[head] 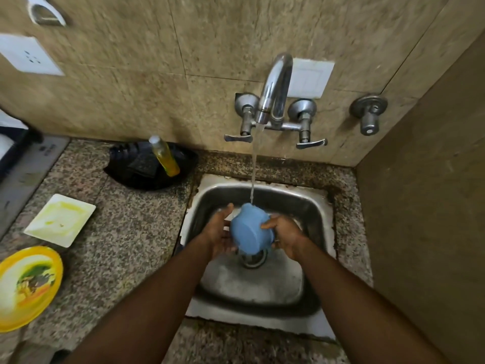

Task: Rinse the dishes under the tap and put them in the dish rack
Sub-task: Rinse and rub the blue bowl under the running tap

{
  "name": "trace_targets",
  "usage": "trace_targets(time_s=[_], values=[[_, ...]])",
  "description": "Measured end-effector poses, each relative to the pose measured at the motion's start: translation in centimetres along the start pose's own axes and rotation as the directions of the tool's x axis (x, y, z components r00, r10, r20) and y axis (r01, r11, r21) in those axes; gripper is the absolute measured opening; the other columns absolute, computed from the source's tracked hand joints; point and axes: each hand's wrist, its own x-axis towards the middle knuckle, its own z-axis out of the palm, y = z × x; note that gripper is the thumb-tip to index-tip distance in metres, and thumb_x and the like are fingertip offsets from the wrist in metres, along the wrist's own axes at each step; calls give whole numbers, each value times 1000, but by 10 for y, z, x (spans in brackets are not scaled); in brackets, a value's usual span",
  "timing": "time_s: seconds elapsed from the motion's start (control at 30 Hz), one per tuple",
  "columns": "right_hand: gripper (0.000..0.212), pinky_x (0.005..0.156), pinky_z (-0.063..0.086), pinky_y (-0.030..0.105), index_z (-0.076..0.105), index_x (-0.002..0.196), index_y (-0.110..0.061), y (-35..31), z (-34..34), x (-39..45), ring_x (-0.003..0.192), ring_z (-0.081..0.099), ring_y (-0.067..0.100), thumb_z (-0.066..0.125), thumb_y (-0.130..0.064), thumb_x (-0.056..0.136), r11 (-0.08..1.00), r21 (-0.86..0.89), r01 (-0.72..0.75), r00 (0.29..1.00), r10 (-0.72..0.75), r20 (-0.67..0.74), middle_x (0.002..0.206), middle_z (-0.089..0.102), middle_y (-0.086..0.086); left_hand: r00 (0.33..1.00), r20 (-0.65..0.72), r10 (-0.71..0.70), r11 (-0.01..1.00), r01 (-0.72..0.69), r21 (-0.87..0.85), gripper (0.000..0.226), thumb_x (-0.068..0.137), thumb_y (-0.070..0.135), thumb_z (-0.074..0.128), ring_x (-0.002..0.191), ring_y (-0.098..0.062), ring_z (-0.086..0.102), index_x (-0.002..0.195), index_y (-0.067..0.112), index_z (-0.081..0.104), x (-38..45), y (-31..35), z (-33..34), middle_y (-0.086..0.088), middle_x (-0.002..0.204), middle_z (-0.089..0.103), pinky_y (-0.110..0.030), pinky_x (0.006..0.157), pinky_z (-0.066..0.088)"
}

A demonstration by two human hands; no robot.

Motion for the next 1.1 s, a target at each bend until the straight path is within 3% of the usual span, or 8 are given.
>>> trace_targets(time_s=[0.17, 0.27, 0.4, 0.5, 0.63, 0.77, 1.0, 1.1], values=[[11, 81, 53, 39, 68, 89, -19, 1, 25, -13, 86, 64, 19, 67, -20, 79, 373, -684, 627, 694, -666, 273, 90, 72, 0, 993, -10, 114, 984, -115, -136, 55, 81, 46, 75, 89, -39, 73, 118, 5, 71, -4, 14, 10, -22, 109, 75, -47, 68, 63], [20, 83, 53, 36, 66, 101, -26, -10, 22, -19, 93, 66, 21, 63, -27, 82, 10, -782, 624, 609, -633, 478, 99, 73, -2, 968, -156, 198, 978, -205, -31, 78, 46, 24, 76, 90, -46, 71, 120, -2, 67, 1, 20, 2, -25, 105, 73, -54, 74, 62], [36, 111, 39, 46, 66, 121, -28, -34, 4, 0, 125, 57, 21, 64, -30, 86, -458, -772, 442, 698, -365, 616, 128, 65, 0, 926, -155, 345, 935, -324, 144, 33, 80, -13, 51, 73, -31, 65, 102, 5, 68, -13, 33, 4, -22, 98, 69, -34, 53, 55], [38, 120, 11, 59, 68, 123, -24, -65, -10, 12, 140, 45, 21, 67, -26, 85, -731, -564, 384, 589, -276, 759, 140, 60, 4, 923, -60, 381, 892, -349, 288, 38, 77, -11, 54, 87, -37, 67, 101, 15, 68, -22, 43, 0, -16, 98, 69, -46, 70, 59], [46, 119, 13, 67, 59, 138, -22, -83, -34, 20, 153, 25, 19, 63, -16, 93, -809, -407, 425, 391, -241, 888, 159, 41, 0, 948, 61, 312, 810, -299, 504, 66, 56, 1, 54, 91, -45, 71, 119, 17, 65, -24, 69, -18, -20, 103, 71, -54, 66, 62], [30, 117, 20, 57, 71, 116, -13, -61, -18, 16, 145, 39, 24, 54, -17, 91, -764, -531, 366, 342, -420, 841, 135, 64, 8, 817, 42, 575, 733, -537, 418, 52, 51, 3, 48, 70, -22, 63, 97, 7, 72, -32, 77, -7, -7, 78, 67, -26, 54, 50], [16, 90, 58, 39, 74, 96, 5, -21, -9, 8, 94, 71, 24, 62, 4, 85, -87, -716, 693, 436, -740, 512, 98, 75, 5, 638, -410, 652, 742, -648, 170, 35, 65, -3, 57, 66, -20, 62, 91, 4, 78, -22, 43, 18, -6, 75, 70, -28, 61, 48], [29, 85, 60, 35, 78, 92, -12, -20, -10, -3, 100, 71, 24, 54, -25, 82, -195, -693, 694, 428, -662, 616, 103, 73, 4, 686, -442, 578, 801, -581, 146, 30, 60, 3, 76, 71, -22, 67, 89, 12, 80, -17, 53, 19, -3, 79, 74, -32, 64, 55]])
